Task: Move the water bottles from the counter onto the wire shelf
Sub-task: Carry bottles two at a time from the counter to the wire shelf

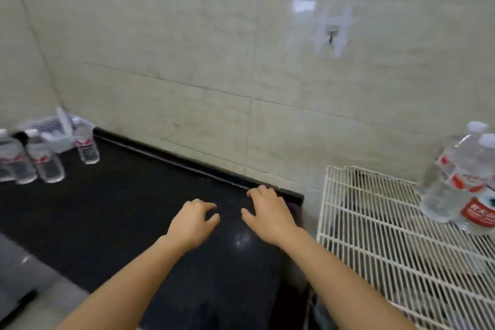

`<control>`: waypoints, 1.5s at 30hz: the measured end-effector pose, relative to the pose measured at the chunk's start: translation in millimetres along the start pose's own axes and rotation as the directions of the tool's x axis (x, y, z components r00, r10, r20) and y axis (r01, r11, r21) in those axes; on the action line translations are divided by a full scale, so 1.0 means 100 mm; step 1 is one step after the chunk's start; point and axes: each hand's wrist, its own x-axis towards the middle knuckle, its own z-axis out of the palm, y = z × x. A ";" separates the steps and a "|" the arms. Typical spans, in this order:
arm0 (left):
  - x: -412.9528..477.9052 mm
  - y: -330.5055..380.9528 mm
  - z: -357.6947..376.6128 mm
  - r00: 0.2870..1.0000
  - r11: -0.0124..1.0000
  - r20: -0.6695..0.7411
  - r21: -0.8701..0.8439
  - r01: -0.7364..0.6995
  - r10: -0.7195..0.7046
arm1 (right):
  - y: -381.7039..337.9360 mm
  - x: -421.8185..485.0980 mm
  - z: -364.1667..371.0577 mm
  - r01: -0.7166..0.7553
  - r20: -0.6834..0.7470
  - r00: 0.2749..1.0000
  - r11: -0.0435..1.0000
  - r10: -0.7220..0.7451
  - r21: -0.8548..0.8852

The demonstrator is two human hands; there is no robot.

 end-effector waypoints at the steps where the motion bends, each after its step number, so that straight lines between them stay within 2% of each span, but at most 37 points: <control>1: -0.04 -0.26 -0.10 1.000 1.000 -0.011 0.009 0.019 -0.019 | -0.25 0.07 0.13 0.012 0.020 1.000 1.000 -0.012 -0.012; 8: -0.44 -1.98 -0.76 0.988 0.976 -0.041 0.156 0.155 -0.150 | -1.87 0.49 1.11 0.078 0.185 0.980 0.997 -0.072 -0.024; 13: -0.63 -2.92 -1.19 0.969 0.892 -0.024 0.385 0.236 -0.246 | -2.80 0.90 1.56 0.161 0.295 0.945 0.986 -0.139 -0.049; 20: -0.34 -3.74 -1.59 0.934 0.883 -0.118 0.306 0.356 -0.336 | -3.80 1.62 1.89 0.276 0.290 0.926 0.958 -0.242 -0.080; 24: 0.04 -4.19 -1.72 0.922 0.868 -0.114 0.313 0.386 -0.369 | -4.12 2.17 2.13 0.304 0.286 0.921 0.947 -0.266 -0.100; 32: 1.10 -5.09 -2.05 0.922 0.876 -0.075 0.290 0.385 -0.381 | -4.49 3.55 2.64 0.240 0.318 0.926 0.967 -0.203 -0.081; 39: 1.94 -5.58 -2.34 0.931 0.923 -0.173 0.161 0.348 -0.321 | -4.68 4.52 2.85 0.170 0.342 0.930 0.982 -0.135 -0.076; 45: 2.54 -5.92 -2.54 0.942 0.957 -0.251 0.129 0.260 -0.223 | -4.77 5.27 2.93 0.085 0.293 0.954 0.995 -0.064 -0.060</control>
